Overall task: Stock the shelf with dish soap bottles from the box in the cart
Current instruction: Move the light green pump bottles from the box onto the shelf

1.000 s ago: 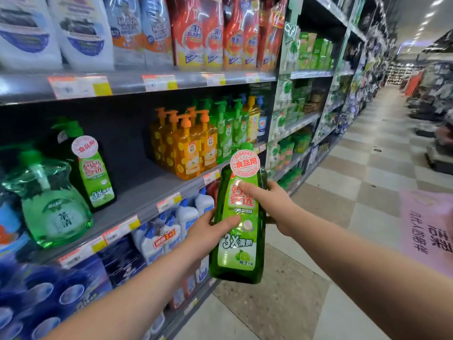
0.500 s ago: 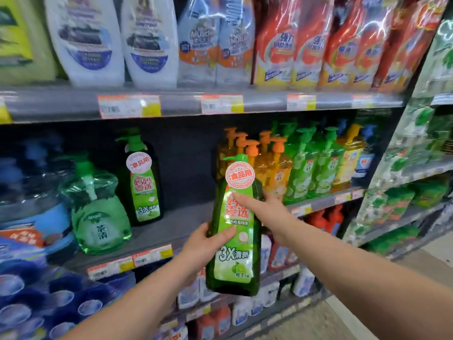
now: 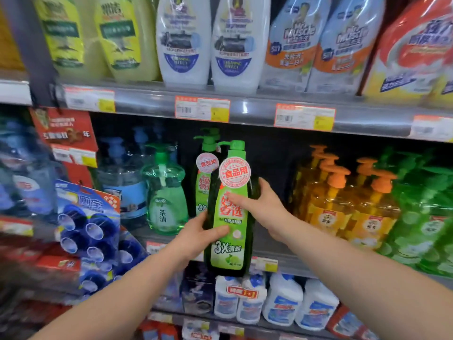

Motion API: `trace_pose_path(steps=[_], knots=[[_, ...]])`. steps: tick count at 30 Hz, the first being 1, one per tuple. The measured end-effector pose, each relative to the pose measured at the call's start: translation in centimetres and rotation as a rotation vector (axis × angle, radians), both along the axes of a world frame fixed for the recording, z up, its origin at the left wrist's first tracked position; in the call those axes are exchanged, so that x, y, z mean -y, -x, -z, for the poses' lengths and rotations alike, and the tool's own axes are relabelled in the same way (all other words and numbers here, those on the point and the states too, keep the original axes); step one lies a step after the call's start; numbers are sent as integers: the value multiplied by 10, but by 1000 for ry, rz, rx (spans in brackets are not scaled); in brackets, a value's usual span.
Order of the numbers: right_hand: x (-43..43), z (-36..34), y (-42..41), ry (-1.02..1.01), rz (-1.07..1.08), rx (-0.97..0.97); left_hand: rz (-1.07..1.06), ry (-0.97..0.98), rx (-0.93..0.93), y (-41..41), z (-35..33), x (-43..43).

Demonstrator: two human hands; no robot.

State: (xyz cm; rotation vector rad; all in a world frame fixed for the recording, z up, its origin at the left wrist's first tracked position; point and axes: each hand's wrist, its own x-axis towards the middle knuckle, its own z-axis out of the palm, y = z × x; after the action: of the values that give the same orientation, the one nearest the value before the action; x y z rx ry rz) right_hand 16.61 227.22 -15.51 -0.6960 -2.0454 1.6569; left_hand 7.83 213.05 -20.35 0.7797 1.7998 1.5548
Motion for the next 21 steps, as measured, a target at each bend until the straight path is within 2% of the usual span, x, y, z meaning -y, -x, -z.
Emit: trace_pose_path(steps=[9, 16, 21], knots=[[4, 3, 58, -43, -12, -63, -65, -45, 5, 58, -2, -3], [-2, 25, 82, -139, 37, -17, -140, -2, -47, 74, 7, -9], [-2, 38, 87, -202, 46, -11, -173, 109, -152, 76, 12, -13]])
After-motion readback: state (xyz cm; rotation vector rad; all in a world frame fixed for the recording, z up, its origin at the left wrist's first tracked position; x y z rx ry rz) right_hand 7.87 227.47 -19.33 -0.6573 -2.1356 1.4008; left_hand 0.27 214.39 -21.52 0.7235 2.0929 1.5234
